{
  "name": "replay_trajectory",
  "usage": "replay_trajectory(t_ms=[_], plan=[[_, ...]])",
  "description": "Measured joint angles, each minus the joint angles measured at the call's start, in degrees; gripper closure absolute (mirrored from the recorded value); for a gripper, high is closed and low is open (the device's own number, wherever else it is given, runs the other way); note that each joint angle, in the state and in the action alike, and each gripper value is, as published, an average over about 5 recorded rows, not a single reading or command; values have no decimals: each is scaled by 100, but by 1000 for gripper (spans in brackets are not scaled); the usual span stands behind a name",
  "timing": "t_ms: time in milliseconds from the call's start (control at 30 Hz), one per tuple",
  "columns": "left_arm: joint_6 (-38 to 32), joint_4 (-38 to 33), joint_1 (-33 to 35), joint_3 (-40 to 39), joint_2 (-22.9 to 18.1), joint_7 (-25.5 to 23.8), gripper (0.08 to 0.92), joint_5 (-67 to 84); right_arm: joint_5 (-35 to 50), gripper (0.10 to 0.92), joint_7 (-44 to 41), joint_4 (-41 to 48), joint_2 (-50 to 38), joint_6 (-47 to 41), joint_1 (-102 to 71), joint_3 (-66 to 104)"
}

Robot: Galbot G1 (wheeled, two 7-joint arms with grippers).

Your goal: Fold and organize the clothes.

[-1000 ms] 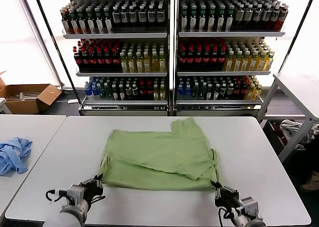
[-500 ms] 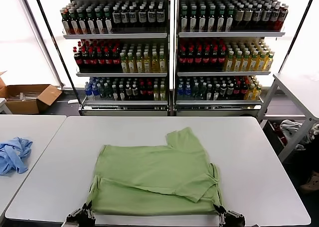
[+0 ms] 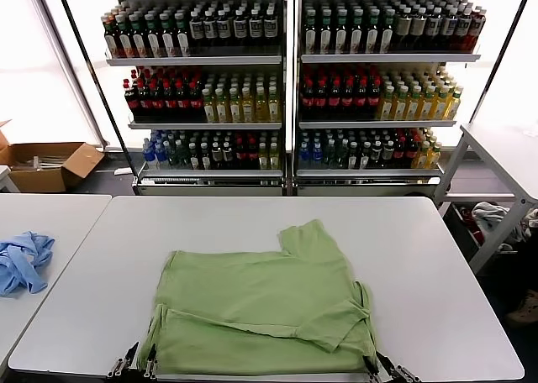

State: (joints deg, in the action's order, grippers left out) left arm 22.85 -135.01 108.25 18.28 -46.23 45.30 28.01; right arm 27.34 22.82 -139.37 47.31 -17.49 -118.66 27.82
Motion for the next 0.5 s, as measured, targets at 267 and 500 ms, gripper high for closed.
replay_trajectory(t_ms=[267,500], plan=[[-25,-430,79,44,-97,61,319,-179,202,282,113,-412,-55,104,-188,518],[34,-631,-536,31,-263,-184,184,-35,544,204,-119,-135,-59,-60,919,556]])
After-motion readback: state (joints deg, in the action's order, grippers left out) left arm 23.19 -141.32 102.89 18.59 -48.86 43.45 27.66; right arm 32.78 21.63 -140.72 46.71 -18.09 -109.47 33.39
